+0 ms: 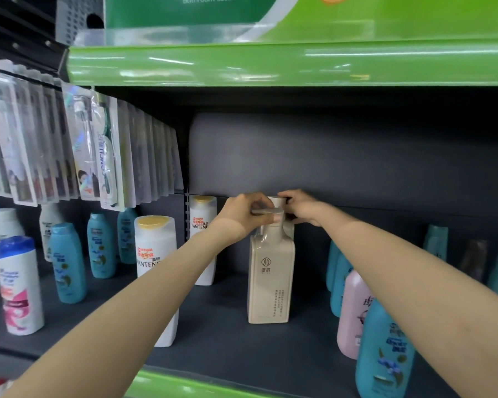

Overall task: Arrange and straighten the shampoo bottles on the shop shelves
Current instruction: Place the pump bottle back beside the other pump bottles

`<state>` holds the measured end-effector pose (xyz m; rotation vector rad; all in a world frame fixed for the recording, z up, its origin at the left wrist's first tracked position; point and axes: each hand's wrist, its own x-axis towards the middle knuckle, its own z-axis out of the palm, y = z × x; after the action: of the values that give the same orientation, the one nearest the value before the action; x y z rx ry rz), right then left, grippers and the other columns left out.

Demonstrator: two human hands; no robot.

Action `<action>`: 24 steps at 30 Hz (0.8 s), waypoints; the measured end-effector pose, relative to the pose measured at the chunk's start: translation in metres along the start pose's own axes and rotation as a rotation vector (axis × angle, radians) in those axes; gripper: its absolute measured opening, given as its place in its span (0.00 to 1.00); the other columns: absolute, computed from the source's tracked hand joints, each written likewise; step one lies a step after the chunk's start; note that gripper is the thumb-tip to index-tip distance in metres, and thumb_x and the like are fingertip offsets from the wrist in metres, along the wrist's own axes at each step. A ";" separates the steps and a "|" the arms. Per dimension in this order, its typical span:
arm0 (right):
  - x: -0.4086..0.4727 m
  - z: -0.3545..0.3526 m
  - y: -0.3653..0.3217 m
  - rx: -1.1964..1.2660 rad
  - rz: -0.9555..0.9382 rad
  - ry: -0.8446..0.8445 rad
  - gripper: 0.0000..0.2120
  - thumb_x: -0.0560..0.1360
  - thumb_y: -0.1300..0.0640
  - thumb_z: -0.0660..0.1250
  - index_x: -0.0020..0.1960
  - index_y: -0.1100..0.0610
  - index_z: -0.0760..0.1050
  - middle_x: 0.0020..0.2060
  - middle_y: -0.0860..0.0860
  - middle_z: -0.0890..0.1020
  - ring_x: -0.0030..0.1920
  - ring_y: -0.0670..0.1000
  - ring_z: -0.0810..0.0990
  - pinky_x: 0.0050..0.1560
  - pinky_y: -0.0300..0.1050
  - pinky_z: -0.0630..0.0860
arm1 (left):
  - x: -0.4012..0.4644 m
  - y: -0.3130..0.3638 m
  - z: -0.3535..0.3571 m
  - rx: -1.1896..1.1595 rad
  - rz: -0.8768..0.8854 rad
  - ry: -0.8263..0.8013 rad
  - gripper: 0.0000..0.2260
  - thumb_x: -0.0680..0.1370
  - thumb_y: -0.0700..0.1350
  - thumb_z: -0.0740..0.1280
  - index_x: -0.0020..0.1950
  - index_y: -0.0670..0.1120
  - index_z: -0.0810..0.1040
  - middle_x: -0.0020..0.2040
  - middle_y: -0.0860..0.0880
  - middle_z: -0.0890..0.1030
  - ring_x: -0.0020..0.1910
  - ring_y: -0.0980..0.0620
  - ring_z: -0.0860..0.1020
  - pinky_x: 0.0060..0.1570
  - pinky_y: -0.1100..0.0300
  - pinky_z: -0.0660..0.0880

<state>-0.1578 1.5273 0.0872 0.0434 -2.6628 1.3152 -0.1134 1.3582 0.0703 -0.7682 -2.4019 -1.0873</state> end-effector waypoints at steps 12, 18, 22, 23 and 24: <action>-0.029 -0.012 -0.007 -0.026 -0.013 0.019 0.19 0.80 0.60 0.59 0.70 0.54 0.66 0.62 0.56 0.74 0.61 0.56 0.74 0.55 0.51 0.73 | 0.000 0.002 0.001 -0.018 -0.019 -0.007 0.11 0.73 0.50 0.71 0.52 0.47 0.81 0.52 0.50 0.82 0.52 0.53 0.77 0.47 0.69 0.68; -0.058 -0.018 -0.016 -0.040 -0.256 0.195 0.11 0.76 0.66 0.60 0.55 0.58 0.78 0.45 0.52 0.79 0.48 0.52 0.77 0.49 0.48 0.76 | -0.025 0.010 -0.012 0.117 0.029 0.091 0.16 0.76 0.41 0.66 0.63 0.48 0.74 0.56 0.48 0.76 0.50 0.50 0.76 0.51 0.63 0.71; -0.092 -0.010 -0.036 -0.106 -0.415 0.303 0.10 0.76 0.64 0.62 0.49 0.53 0.80 0.40 0.46 0.79 0.41 0.44 0.76 0.41 0.32 0.71 | -0.058 0.018 -0.031 0.235 0.085 0.225 0.12 0.75 0.43 0.65 0.58 0.48 0.76 0.51 0.49 0.78 0.46 0.52 0.77 0.50 0.52 0.76; -0.103 -0.006 -0.043 -0.113 -0.447 0.318 0.10 0.76 0.63 0.63 0.49 0.53 0.81 0.39 0.45 0.78 0.40 0.43 0.75 0.39 0.29 0.69 | -0.067 0.020 -0.036 0.253 0.091 0.258 0.11 0.75 0.43 0.65 0.57 0.48 0.76 0.50 0.50 0.78 0.44 0.53 0.77 0.48 0.53 0.76; -0.112 -0.001 -0.048 -0.110 -0.482 0.318 0.10 0.76 0.63 0.63 0.48 0.53 0.81 0.37 0.44 0.78 0.39 0.42 0.75 0.38 0.27 0.69 | -0.077 0.021 -0.041 0.263 0.101 0.291 0.10 0.76 0.43 0.64 0.56 0.48 0.77 0.49 0.51 0.79 0.43 0.53 0.76 0.47 0.54 0.76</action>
<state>-0.0423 1.4933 0.1074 0.3988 -2.2575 0.9311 -0.0360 1.3134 0.0648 -0.5889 -2.1754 -0.7637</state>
